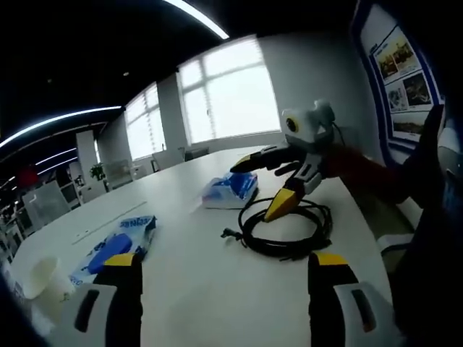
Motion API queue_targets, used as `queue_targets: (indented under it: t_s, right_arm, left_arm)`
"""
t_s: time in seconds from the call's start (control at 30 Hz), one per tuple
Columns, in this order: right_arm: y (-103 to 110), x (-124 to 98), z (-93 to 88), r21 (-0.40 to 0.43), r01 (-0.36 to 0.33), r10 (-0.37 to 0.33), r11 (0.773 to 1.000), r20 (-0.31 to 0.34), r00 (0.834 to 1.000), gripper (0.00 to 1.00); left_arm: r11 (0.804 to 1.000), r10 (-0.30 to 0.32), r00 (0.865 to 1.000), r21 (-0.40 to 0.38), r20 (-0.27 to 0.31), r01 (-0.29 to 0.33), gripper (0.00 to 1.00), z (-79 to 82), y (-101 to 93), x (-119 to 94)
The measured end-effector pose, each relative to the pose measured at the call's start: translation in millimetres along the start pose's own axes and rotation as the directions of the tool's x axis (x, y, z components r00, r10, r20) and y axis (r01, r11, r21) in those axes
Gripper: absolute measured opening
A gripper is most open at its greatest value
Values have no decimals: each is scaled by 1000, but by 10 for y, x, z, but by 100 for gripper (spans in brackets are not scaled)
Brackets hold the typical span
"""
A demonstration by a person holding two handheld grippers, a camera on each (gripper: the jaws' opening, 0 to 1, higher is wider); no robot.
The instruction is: Arrange the tabletop items into an orderly group along one side of the table until the central work area is clear of visible clutter.
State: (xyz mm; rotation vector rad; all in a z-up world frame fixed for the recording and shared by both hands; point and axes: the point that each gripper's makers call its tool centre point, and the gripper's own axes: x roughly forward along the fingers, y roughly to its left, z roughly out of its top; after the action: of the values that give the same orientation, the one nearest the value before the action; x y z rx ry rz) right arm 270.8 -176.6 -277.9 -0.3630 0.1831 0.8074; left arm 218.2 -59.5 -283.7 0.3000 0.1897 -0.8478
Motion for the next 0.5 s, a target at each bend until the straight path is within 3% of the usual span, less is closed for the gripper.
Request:
queue_targets:
  t_s: [0.5]
  right_arm:
    - [39,131,28,-10,-15,15,1000,-10,1000,93]
  left_arm:
    - [999,36,999,-10,-4,-36,99,-31,167,-55]
